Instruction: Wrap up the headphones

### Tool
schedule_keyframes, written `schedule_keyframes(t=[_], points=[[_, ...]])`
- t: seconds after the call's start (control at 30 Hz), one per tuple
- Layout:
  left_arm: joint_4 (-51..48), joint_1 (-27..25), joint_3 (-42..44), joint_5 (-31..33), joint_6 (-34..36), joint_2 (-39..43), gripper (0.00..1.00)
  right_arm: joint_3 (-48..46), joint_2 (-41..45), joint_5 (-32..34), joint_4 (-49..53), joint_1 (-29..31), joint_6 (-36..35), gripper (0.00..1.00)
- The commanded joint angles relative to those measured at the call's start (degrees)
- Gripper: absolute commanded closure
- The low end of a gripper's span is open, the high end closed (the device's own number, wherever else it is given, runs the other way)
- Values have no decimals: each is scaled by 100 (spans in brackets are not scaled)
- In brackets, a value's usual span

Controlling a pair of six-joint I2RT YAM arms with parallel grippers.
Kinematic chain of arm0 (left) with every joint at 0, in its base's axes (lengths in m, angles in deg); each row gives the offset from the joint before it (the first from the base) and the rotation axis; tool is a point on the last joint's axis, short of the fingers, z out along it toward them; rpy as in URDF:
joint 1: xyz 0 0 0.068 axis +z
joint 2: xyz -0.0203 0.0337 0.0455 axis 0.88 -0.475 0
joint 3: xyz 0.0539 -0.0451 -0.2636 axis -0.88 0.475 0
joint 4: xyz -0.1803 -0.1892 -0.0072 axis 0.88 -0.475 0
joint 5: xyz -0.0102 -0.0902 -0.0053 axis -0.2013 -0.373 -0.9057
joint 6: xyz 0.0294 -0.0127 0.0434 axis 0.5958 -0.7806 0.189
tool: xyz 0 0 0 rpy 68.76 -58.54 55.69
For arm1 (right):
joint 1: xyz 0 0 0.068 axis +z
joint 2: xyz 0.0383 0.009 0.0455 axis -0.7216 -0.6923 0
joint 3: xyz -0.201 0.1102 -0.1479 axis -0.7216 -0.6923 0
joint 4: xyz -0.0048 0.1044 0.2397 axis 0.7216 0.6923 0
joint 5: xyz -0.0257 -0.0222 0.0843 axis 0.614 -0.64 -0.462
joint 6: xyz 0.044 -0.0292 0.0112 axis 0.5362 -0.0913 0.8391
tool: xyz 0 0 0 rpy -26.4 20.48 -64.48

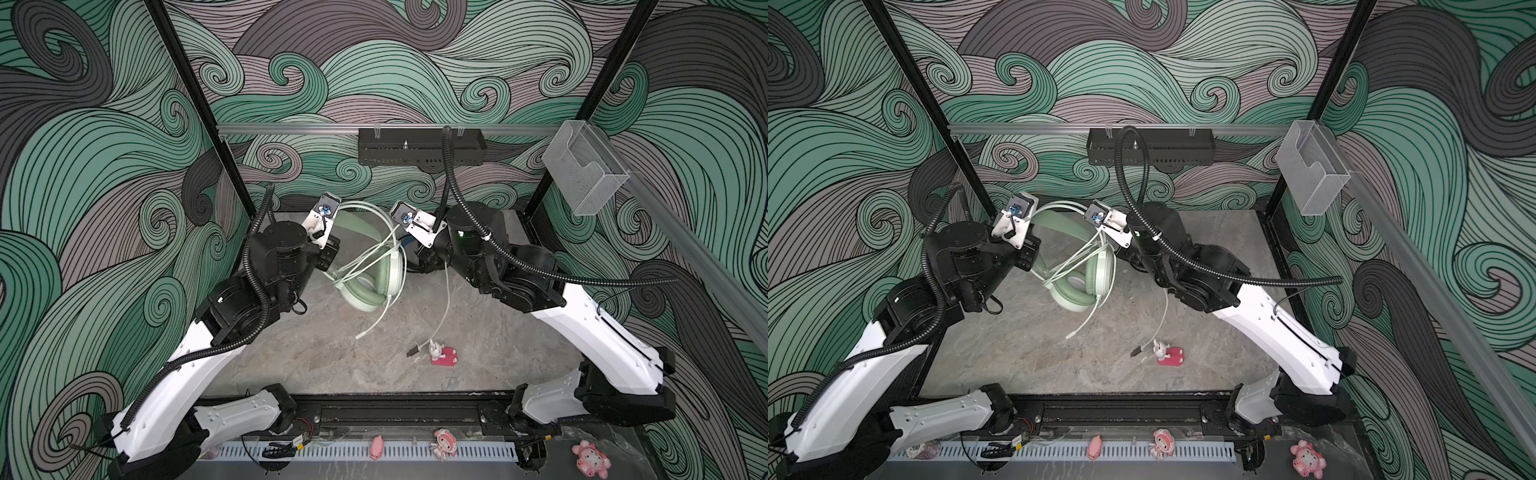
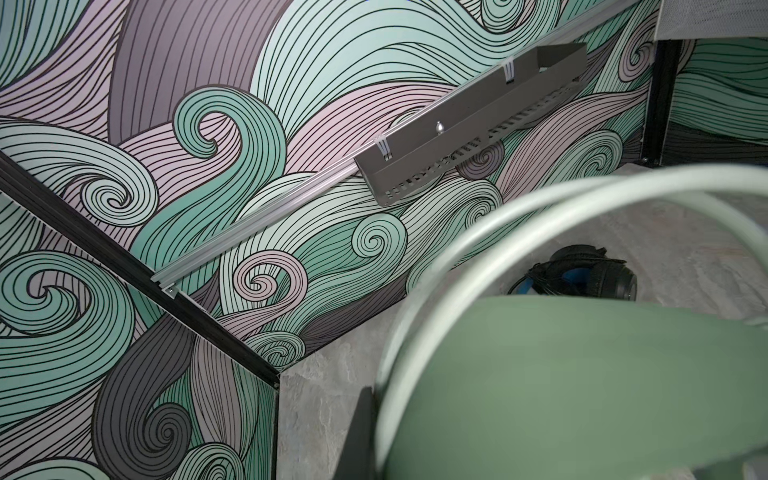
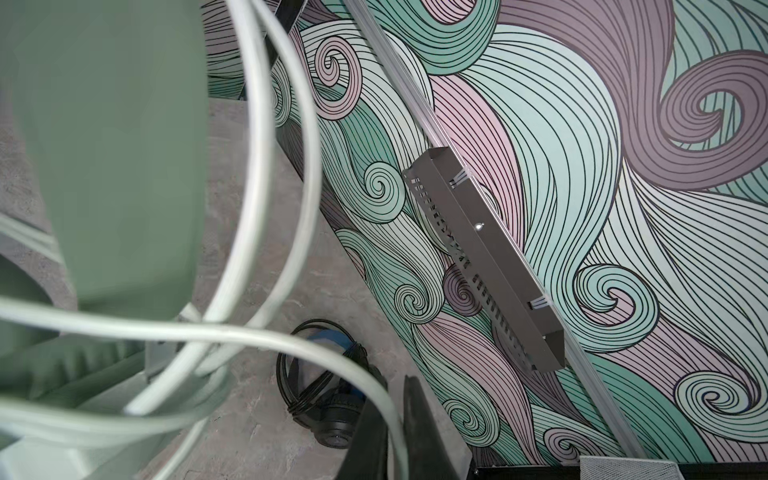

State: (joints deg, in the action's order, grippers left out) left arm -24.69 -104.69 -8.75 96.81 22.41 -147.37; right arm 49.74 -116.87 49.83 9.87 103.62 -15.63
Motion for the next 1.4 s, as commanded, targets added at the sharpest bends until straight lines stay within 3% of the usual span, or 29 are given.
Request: schedule_keyframes(t=[0.0, 0.43, 0.77, 0.87, 1.1, 1.17, 1.37], points=[[-40, 77, -358, -311, -858, 153, 100, -183, 259, -51, -348, -167, 480, 89], [-129, 138, -808, -712, -1837, 119, 100, -1008, 799, -1063, -688, -906, 1508, 87], [94, 148, -973, -1234, -2735, 220, 100, -1683, 1088, -2341, -1522, -1124, 2069, 81], [-32, 148, -1253, -1235, -2915, 128, 100, -1870, 1253, -2510, -1669, -1129, 2191, 73], [-330, 148, -1950, -1237, -3176, -73, 100, -2528, 1941, -2870, -1858, -1244, 2479, 40], [-334, 152, -2081, -1268, -3205, -114, 100, -2823, 2162, -3370, -1990, -1364, 2697, 31], [-309, 148, -2519, -1376, -3137, -356, 100, -3363, 2218, -4737, -2216, -1493, 3220, 22]])
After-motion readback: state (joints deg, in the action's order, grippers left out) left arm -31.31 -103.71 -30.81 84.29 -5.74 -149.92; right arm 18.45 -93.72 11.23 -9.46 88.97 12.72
